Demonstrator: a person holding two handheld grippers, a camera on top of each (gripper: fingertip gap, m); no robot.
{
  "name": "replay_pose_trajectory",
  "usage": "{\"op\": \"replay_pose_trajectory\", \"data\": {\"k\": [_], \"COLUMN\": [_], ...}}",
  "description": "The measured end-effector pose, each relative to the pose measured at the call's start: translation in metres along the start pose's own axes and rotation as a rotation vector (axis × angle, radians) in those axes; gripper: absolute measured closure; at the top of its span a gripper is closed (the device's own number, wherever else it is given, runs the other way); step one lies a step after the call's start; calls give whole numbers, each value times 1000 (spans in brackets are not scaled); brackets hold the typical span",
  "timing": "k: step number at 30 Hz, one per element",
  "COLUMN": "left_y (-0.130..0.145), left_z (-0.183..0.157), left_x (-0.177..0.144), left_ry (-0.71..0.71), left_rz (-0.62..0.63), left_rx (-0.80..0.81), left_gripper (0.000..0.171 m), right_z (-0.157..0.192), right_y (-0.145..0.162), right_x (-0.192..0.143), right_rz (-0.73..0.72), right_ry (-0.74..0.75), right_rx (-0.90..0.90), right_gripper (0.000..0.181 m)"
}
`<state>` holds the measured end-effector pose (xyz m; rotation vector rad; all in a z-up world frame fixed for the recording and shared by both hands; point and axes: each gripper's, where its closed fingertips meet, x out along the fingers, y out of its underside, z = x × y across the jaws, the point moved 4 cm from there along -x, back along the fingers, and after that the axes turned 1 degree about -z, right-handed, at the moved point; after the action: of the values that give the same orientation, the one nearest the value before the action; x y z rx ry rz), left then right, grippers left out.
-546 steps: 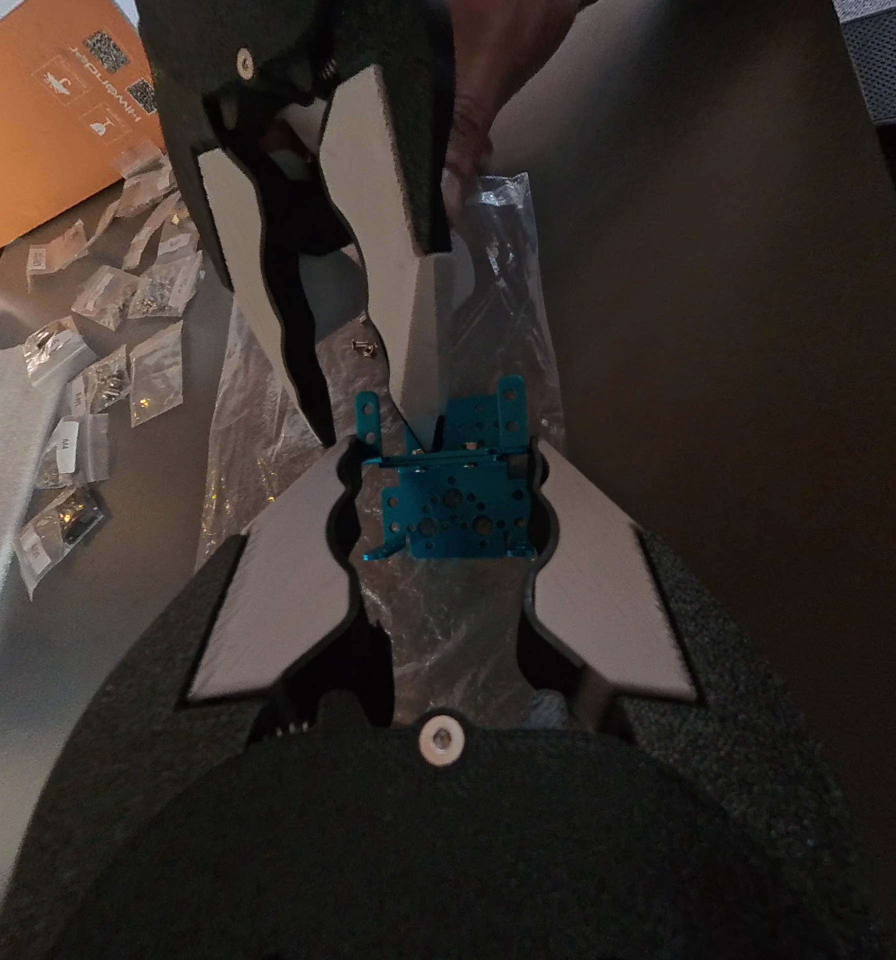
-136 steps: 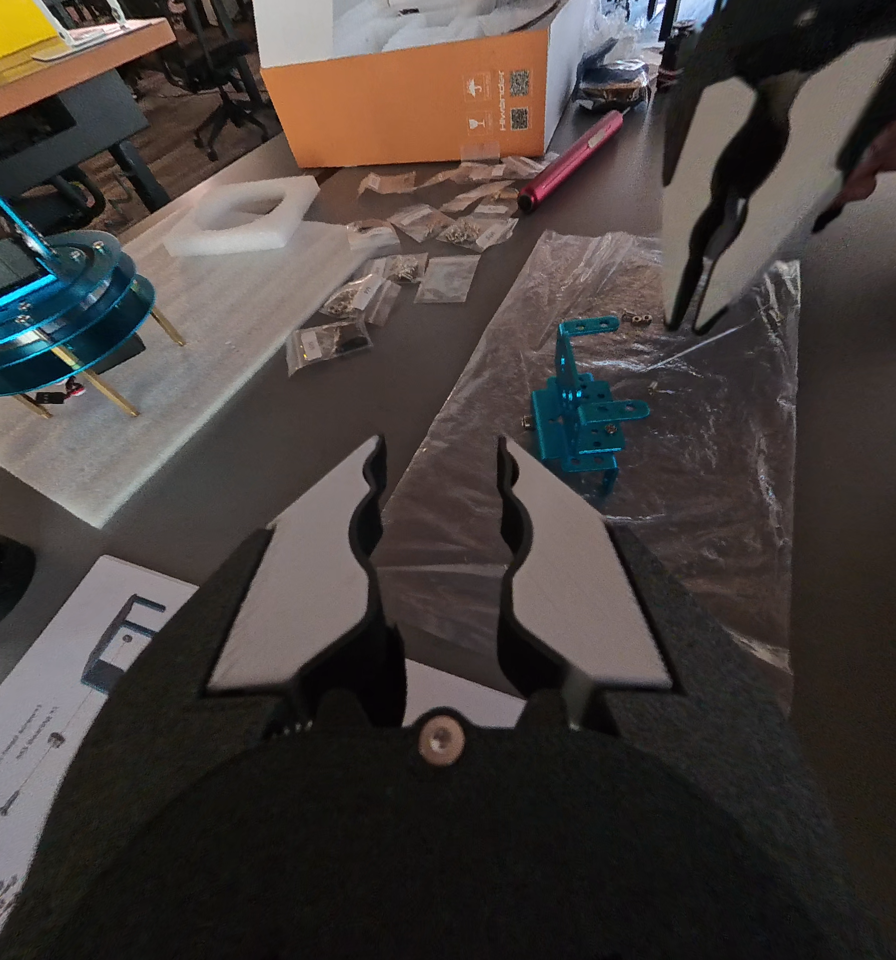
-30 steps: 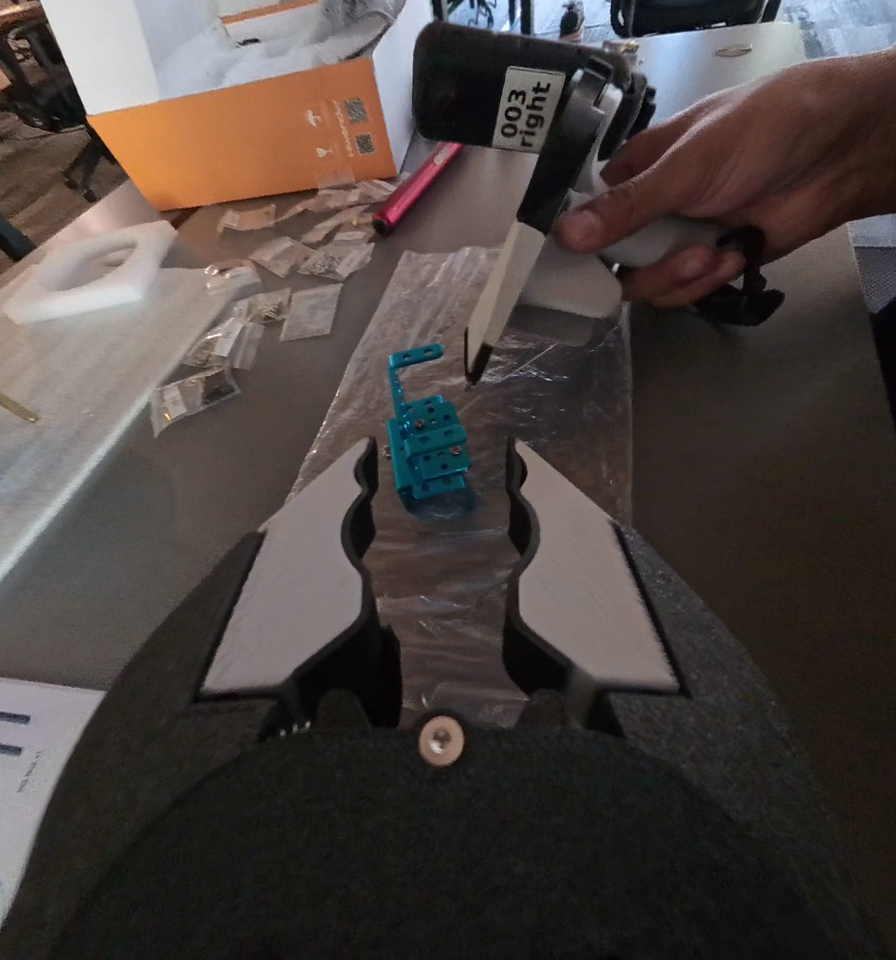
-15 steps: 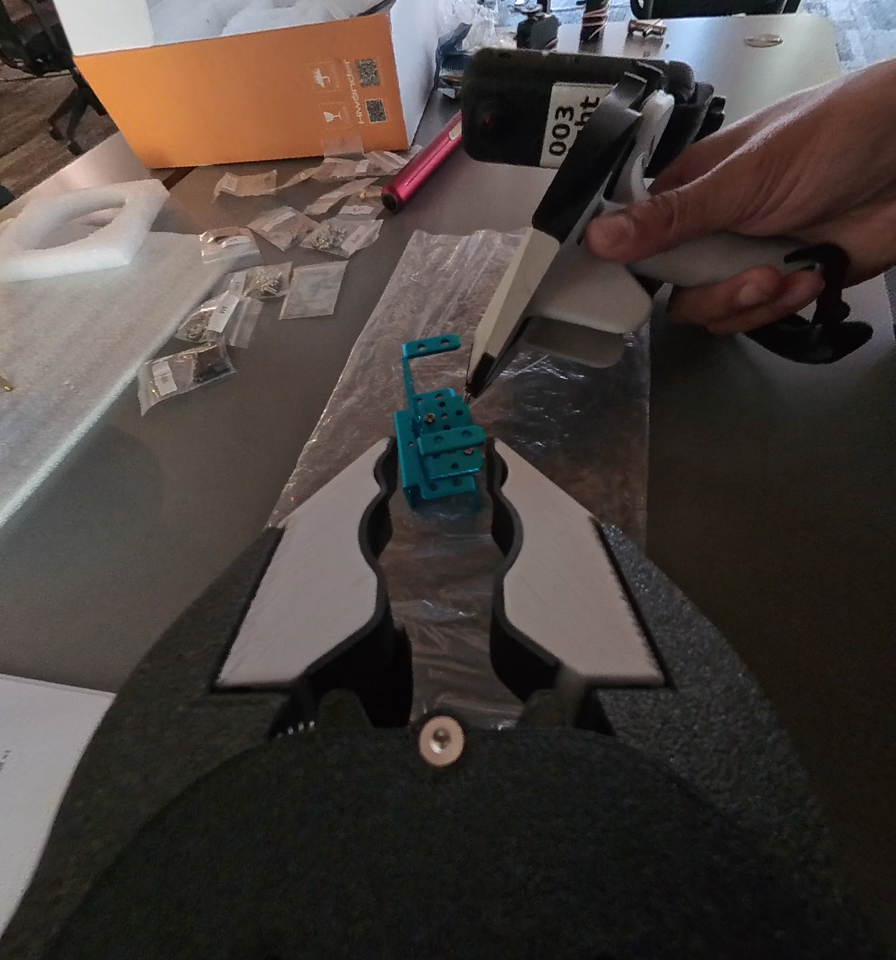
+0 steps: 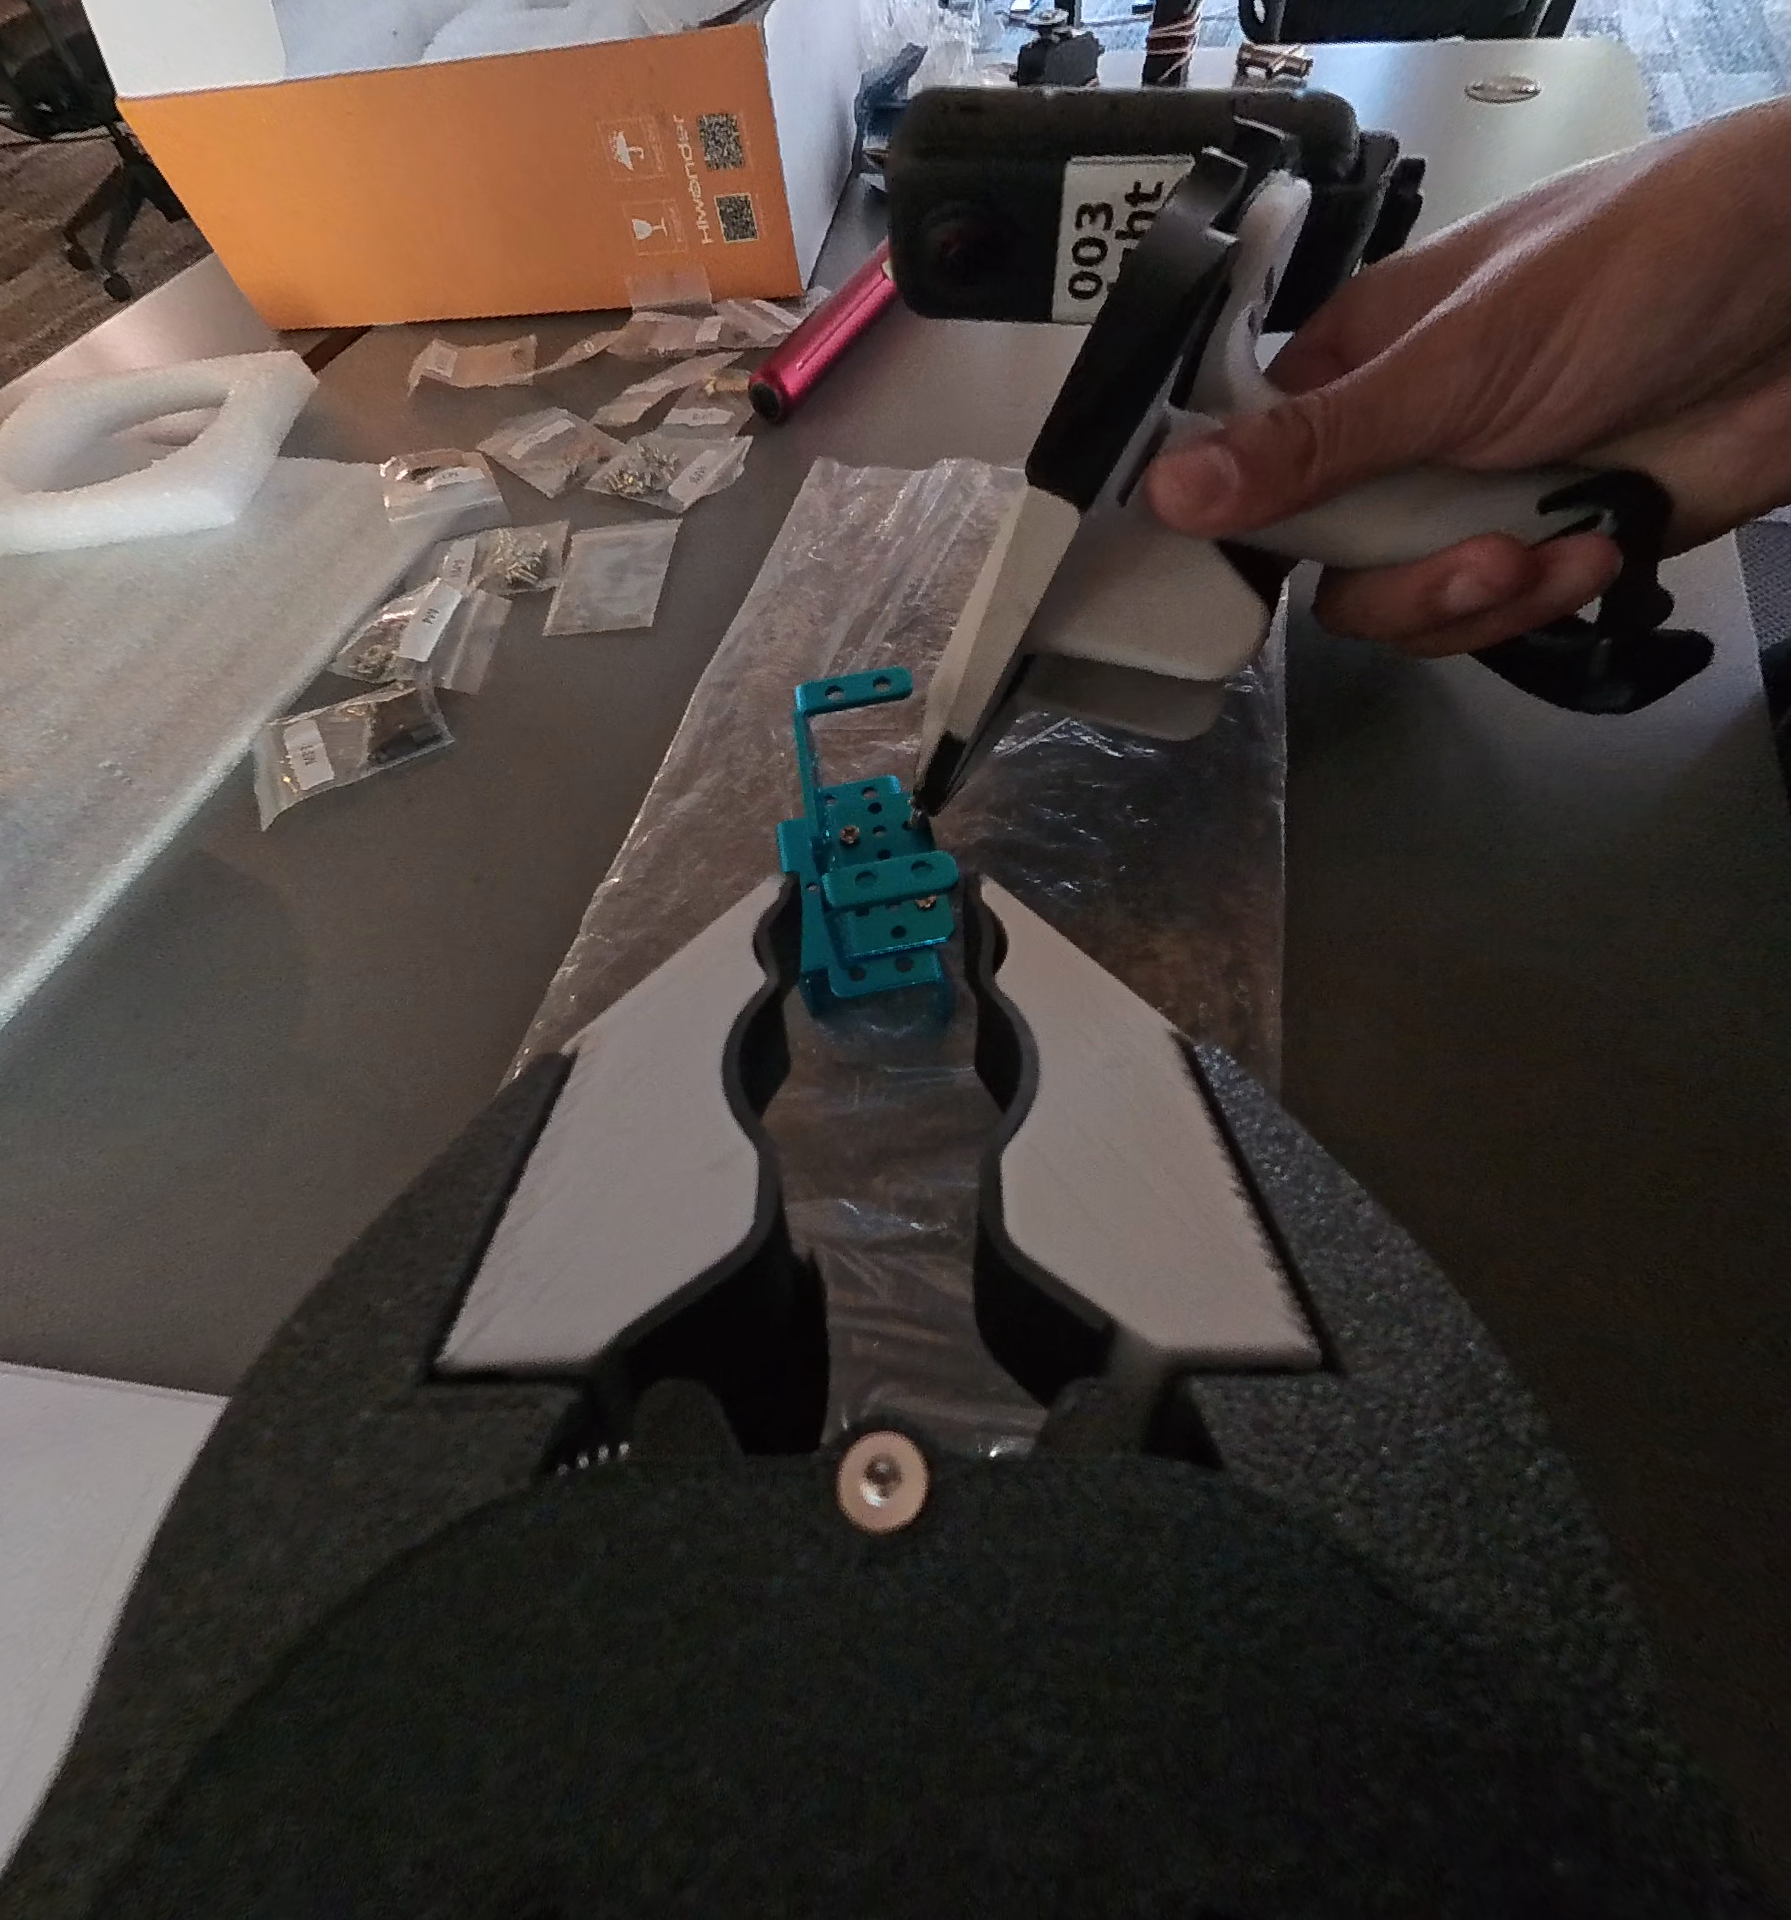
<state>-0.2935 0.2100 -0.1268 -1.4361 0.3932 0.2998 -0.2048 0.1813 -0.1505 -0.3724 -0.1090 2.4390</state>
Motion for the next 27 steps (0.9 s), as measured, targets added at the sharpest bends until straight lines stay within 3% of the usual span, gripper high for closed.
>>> {"op": "replay_pose_trajectory", "data": {"k": [27], "left_y": [0], "left_z": [-4], "left_x": [1], "left_ry": [2], "left_rz": [1], "left_rx": [20], "left_gripper": [141], "right_z": [0], "right_y": [-3], "right_x": [0], "right_rz": [5], "right_ry": [37], "right_rx": [-33], "right_gripper": [181]}}
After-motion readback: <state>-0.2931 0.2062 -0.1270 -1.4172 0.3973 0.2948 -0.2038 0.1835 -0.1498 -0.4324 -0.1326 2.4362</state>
